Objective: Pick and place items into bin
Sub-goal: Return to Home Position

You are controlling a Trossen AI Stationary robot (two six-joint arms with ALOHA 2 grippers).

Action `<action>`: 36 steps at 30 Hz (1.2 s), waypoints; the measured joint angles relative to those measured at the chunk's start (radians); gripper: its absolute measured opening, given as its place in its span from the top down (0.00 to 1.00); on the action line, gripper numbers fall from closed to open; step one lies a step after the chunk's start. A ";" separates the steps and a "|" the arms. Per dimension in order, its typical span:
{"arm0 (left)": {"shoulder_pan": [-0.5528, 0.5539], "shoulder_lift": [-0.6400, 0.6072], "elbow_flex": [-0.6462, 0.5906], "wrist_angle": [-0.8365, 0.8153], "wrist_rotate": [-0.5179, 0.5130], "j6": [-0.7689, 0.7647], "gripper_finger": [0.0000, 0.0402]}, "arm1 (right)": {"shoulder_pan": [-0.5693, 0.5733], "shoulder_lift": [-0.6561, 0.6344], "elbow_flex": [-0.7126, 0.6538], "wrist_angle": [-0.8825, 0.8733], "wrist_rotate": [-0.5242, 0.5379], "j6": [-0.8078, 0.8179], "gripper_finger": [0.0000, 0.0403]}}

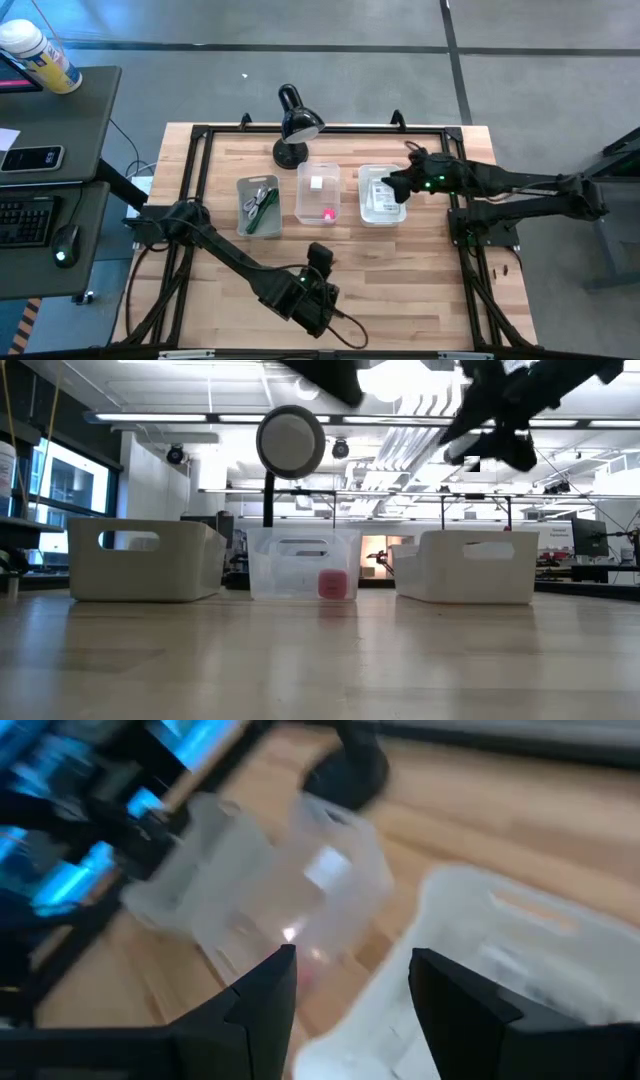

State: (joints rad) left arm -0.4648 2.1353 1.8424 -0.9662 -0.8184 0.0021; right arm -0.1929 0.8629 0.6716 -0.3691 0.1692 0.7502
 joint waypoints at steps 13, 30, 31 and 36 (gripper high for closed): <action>0.008 -0.002 0.442 -0.002 -0.671 0.697 0.72 | 0.032 -0.250 0.000 0.003 0.025 -0.174 0.54; 0.134 -0.152 0.480 0.069 -0.135 0.640 0.72 | 0.032 -0.374 0.000 -0.070 -0.066 -0.410 0.54; 0.163 -0.156 0.480 0.021 -0.066 0.587 0.72 | 0.032 -0.381 0.000 -0.051 -0.078 -0.431 0.54; 0.280 -0.153 0.478 -0.097 0.125 0.492 0.72 | 0.032 -0.416 0.000 -0.013 -0.079 -0.506 0.54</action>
State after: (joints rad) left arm -0.1853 1.9823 2.3206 -1.0634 -0.6935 0.4939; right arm -0.1605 0.4464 0.6720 -0.3826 0.0902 0.2442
